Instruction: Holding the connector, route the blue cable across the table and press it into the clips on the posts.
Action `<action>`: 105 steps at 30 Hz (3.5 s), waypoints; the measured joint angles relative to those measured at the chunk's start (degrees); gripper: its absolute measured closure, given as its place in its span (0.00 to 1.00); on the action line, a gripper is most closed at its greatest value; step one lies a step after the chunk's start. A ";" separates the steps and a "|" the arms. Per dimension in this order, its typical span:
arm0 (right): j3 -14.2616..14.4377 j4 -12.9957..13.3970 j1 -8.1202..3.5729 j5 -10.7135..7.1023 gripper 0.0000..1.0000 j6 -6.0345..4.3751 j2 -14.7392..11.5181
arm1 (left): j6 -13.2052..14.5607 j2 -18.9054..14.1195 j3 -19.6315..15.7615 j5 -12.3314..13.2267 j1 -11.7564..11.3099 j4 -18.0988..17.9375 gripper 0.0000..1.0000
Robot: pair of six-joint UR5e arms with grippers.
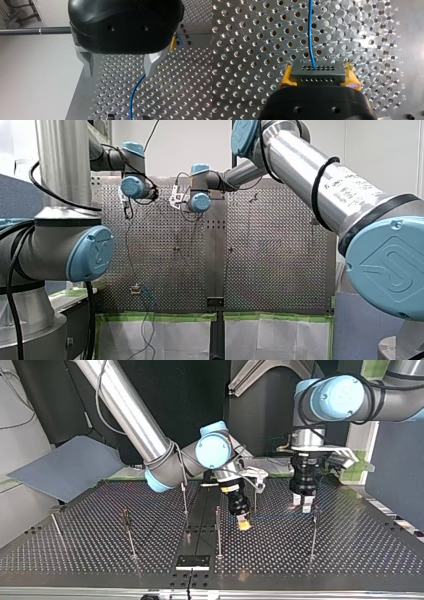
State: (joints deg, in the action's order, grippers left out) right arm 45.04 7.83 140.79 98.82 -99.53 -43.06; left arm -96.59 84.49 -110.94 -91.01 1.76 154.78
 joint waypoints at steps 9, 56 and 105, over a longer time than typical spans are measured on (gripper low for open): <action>-0.04 0.00 -0.40 -0.18 1.00 0.09 0.03 | 1.29 3.79 3.27 -2.11 1.76 -0.54 0.00; 3.83 -0.38 -0.55 -0.10 1.00 0.60 0.17 | 2.24 8.79 1.81 -12.90 3.72 -1.57 1.00; 28.00 0.74 -0.65 -0.68 1.00 6.22 -6.12 | -1.86 17.83 -13.34 -10.60 7.21 -18.36 1.00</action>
State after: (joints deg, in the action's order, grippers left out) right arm 73.05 8.57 140.14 98.14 -93.32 -49.18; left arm -98.45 102.32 -124.28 -101.61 8.98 136.42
